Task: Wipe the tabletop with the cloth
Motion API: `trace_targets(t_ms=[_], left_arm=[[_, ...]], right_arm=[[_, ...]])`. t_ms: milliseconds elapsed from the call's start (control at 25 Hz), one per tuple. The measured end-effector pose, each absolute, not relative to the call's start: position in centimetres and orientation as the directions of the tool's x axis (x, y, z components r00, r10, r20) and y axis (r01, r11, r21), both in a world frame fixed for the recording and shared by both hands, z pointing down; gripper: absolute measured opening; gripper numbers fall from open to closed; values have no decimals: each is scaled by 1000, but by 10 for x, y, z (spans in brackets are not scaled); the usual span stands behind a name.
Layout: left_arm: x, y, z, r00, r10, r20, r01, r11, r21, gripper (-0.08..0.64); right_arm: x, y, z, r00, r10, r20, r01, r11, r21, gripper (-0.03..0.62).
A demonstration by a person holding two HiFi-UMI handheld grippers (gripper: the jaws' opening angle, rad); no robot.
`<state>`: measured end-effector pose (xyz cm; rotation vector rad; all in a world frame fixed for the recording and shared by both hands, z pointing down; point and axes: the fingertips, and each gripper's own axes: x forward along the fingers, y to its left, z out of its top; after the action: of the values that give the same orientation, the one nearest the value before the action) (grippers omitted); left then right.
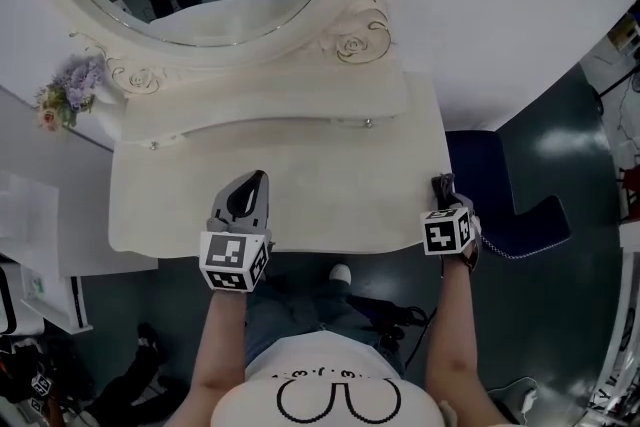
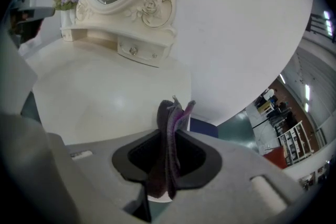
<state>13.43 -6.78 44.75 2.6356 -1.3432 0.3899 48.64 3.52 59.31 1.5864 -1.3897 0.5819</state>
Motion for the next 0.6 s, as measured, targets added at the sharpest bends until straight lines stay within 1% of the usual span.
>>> trace_targets(t_ms=[200, 600], left_arm=[[125, -69, 450, 579, -757, 303, -799, -601, 26, -2], [72, -73, 450, 577, -759, 302, -803, -595, 37, -2]], right_arm=[[470, 29, 591, 204, -506, 838, -967, 27, 252, 81], [426, 24, 597, 175, -495, 851, -981, -12, 195, 81]])
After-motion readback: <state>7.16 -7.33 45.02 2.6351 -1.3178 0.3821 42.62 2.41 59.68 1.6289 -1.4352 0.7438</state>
